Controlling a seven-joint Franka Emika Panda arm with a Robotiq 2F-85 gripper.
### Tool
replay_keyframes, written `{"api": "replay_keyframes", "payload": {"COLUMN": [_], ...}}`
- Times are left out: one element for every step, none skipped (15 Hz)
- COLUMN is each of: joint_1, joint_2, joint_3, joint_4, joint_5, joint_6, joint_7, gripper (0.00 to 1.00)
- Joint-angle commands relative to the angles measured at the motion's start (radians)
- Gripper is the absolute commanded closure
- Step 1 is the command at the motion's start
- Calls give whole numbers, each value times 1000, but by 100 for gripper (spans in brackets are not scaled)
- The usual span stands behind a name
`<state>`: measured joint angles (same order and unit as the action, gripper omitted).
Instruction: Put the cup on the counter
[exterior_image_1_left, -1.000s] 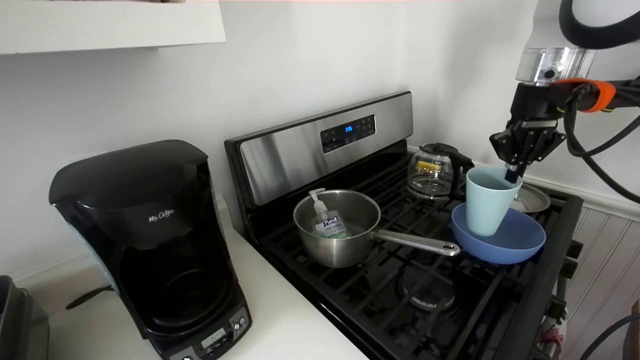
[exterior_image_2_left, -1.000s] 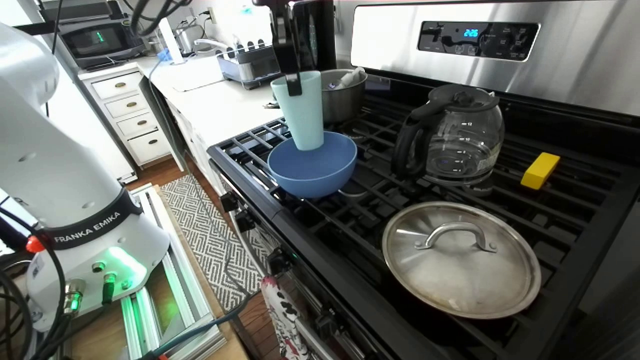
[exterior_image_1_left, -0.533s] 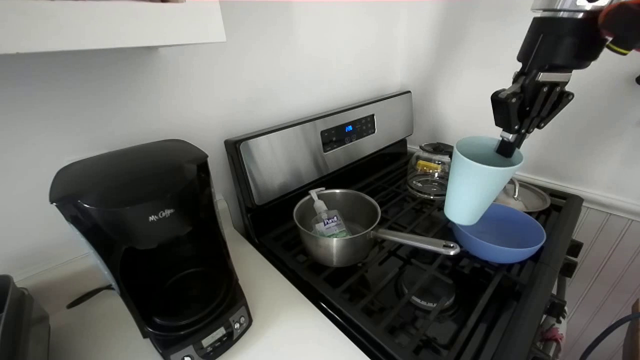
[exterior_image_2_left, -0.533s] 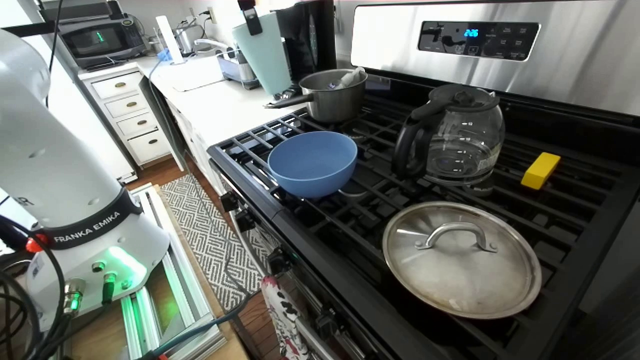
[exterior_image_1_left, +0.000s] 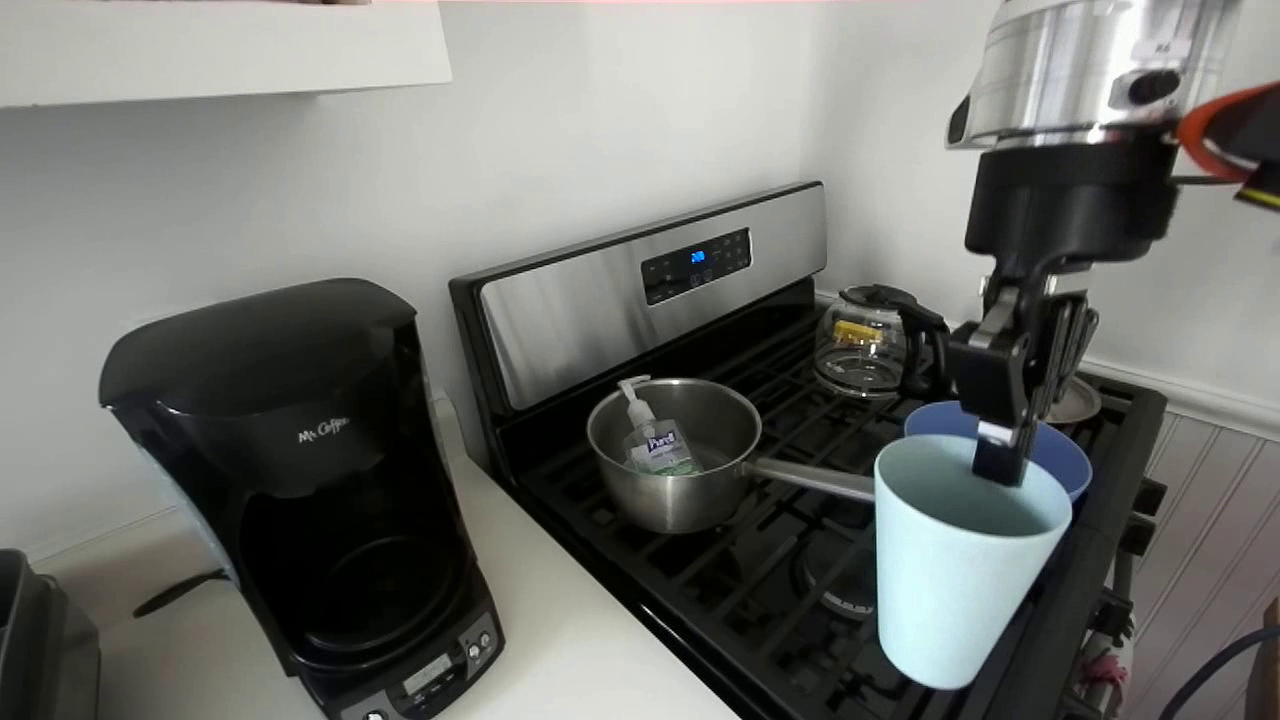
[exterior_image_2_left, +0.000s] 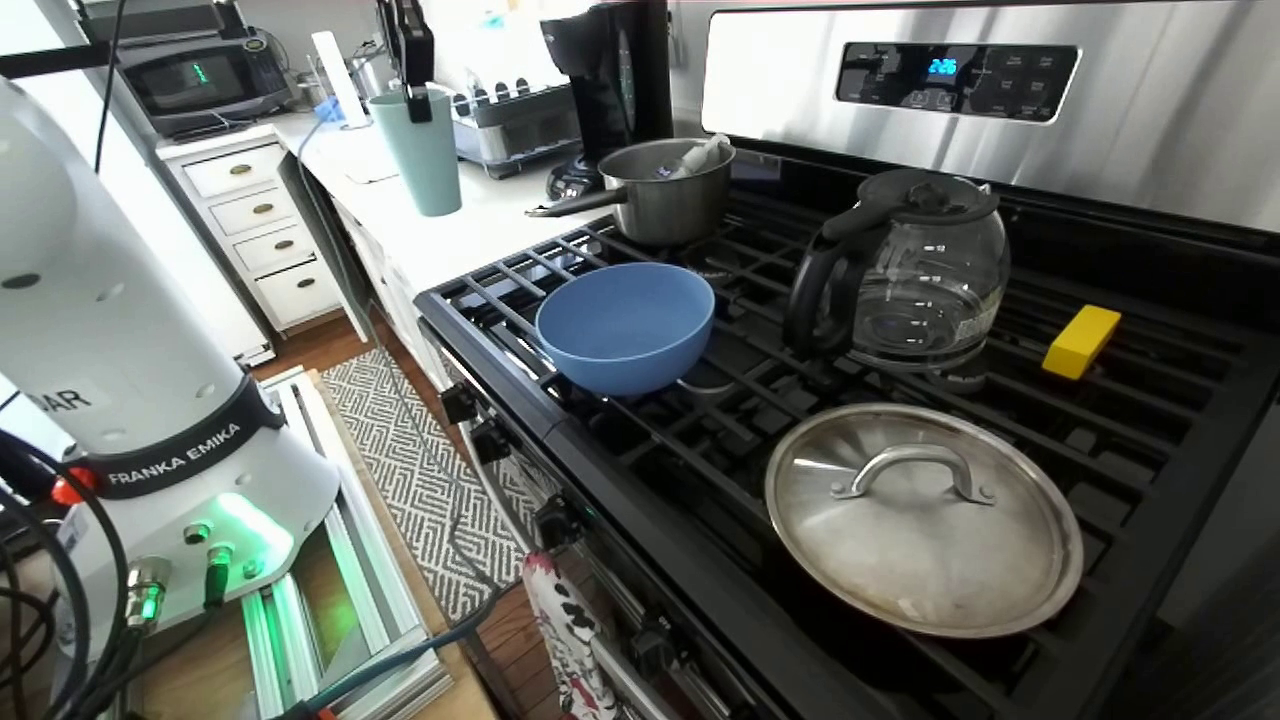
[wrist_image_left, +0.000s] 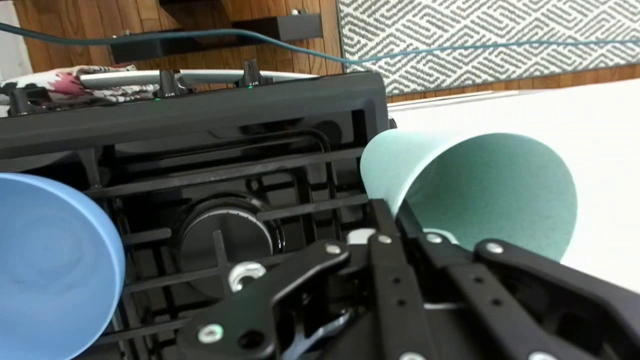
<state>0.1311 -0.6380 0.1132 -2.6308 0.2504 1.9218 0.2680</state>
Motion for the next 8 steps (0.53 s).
{"api": "replay_keyframes", "payload": {"joint_1": [-5, -6, -4, -4, -5, -6, -6, -13], "joint_2": [144, 67, 92, 100, 100, 96, 90, 134], "joint_3": [41, 33, 38, 38, 37, 37, 37, 40], "joint_4": [51, 6, 7, 7, 7, 7, 7, 13], "joint_5": [4, 3, 2, 2, 2, 2, 2, 21], "joint_6": [14, 10, 15, 16, 16, 16, 16, 74], "joint_7": [1, -3, -3, -2, -2, -2, -2, 16], "gripper": [99, 99, 96, 96, 96, 96, 99, 99]}}
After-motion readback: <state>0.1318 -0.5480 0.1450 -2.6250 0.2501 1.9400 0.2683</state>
